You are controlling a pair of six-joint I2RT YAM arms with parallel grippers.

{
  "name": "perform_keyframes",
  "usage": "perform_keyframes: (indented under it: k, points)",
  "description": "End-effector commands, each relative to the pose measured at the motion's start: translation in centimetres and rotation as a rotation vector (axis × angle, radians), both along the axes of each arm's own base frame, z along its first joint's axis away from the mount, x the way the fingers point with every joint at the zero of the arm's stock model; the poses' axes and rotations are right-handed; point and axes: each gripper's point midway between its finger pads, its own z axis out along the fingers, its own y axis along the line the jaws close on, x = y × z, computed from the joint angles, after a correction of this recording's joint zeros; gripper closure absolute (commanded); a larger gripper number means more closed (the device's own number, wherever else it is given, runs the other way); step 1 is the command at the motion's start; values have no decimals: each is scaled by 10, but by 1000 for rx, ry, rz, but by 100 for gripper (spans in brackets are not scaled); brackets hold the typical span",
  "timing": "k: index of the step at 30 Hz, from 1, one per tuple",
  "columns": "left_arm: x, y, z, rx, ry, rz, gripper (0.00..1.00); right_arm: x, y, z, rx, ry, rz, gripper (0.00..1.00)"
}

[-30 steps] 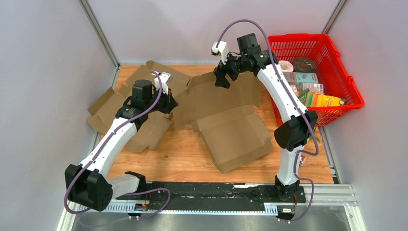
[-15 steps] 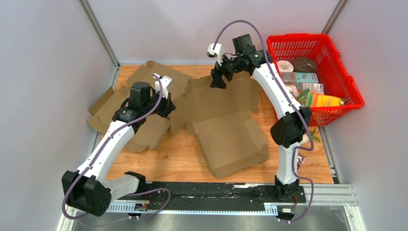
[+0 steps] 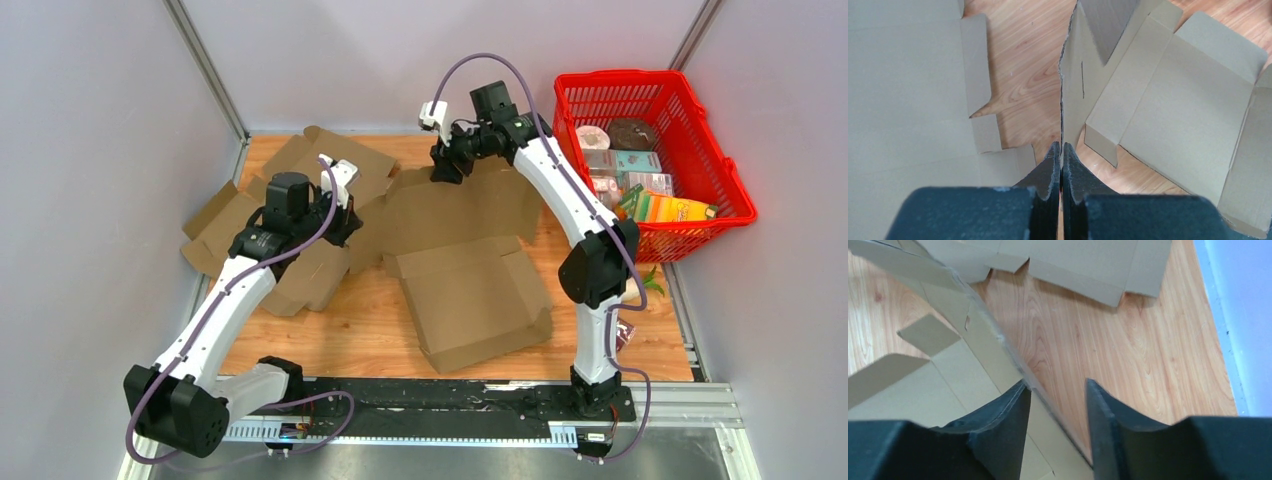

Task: Fold the paper box

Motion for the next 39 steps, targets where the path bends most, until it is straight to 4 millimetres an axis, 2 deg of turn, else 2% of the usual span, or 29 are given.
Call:
perform_keyframes:
  k: [1,3,4,6,7,10,12,15,17,18,21,22,23,24,26,27,28,29,30,31,33,34,36,37,38,39]
  points:
    - [3,8,7,51,-35,16,100,-15,-3,6,16,1,17,60]
    - [4,11,3,61,-10,40,100,-18,-6,6,16,11,4,68]
    - [4,13,2,66,-6,48,100,-19,-7,4,12,23,-3,78]
    - [3,13,-2,61,0,55,100,-19,-9,0,-2,40,-16,85]
    - [3,15,-2,62,-1,68,100,-19,-9,0,-6,49,-27,100]
    - [1,22,1,53,-20,122,94,-21,-12,2,-4,75,-64,100]
    - [-1,24,1,34,-16,149,74,-23,-13,5,3,92,-95,100]
    - [-7,25,15,-19,-35,183,54,-35,-14,8,11,126,-89,100]
    - [-13,26,36,-81,-67,212,40,-42,-15,2,14,151,-82,100]
    - [-14,26,52,-112,-94,224,40,-44,-16,5,21,149,-87,99]
    - [-14,23,96,-232,-160,257,41,-47,-13,8,45,163,-81,100]
    - [-11,19,103,-260,-155,255,51,-49,-12,9,47,167,-79,100]
    - [-8,14,111,-308,-139,262,55,-50,-11,10,50,176,-87,100]
    - [-6,8,128,-341,-151,241,59,-50,-12,11,53,177,-91,100]
    - [13,-2,121,-353,-78,246,66,-53,-12,13,60,187,-92,100]
    - [22,1,130,-352,-82,280,68,-55,-11,17,65,185,-88,100]
    - [39,0,114,-322,-24,316,73,-56,-11,17,67,188,-88,100]
    - [45,1,107,-308,18,349,75,-58,-11,18,74,193,-86,100]
    - [54,2,119,-314,-1,368,76,-59,-10,21,81,189,-81,100]
    - [66,-3,108,-302,27,372,79,-61,-9,20,86,193,-75,100]
    - [79,-7,117,-315,6,385,80,-63,-9,21,89,193,-74,100]
    - [85,-15,110,-301,23,379,80,-64,-8,22,89,191,-71,100]
    - [94,-22,117,-285,-2,379,80,-63,-9,22,88,190,-76,100]
    - [99,-32,108,-258,21,369,80,-63,-10,21,87,190,-81,100]
    - [99,-36,113,-237,15,361,80,-64,-10,21,86,192,-81,100]
    - [103,-37,111,-216,17,378,80,-64,-10,21,87,192,-82,100]
